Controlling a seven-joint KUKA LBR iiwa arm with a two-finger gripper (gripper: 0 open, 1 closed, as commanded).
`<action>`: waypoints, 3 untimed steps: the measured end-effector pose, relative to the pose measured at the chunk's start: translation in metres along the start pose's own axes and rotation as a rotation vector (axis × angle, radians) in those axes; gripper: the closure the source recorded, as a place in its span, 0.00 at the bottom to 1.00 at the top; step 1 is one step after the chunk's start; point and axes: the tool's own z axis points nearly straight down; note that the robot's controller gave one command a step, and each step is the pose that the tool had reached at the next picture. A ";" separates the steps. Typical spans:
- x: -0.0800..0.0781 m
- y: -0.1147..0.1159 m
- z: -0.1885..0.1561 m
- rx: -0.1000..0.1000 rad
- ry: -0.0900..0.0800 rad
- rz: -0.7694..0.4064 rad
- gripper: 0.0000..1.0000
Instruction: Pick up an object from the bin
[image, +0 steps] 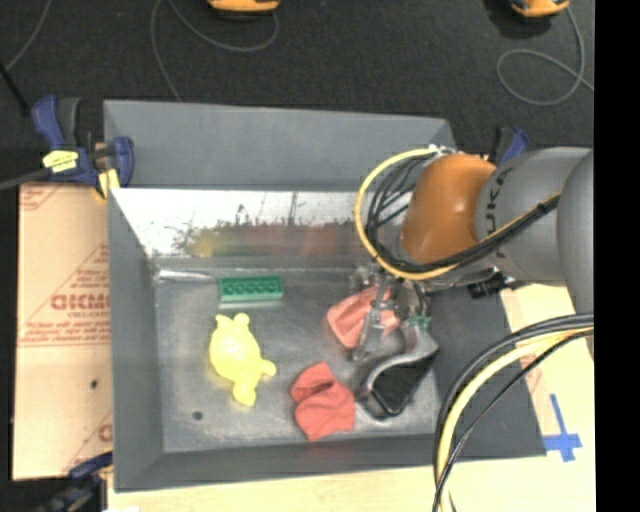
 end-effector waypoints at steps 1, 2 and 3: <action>0.000 0.000 0.000 0.000 0.000 0.000 1.00; 0.000 -0.017 -0.001 -0.022 -0.006 0.634 1.00; 0.000 -0.017 -0.001 -0.022 -0.006 0.634 1.00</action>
Offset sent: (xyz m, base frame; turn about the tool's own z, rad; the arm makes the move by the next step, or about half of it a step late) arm -0.0087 -0.0284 -0.0032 0.6499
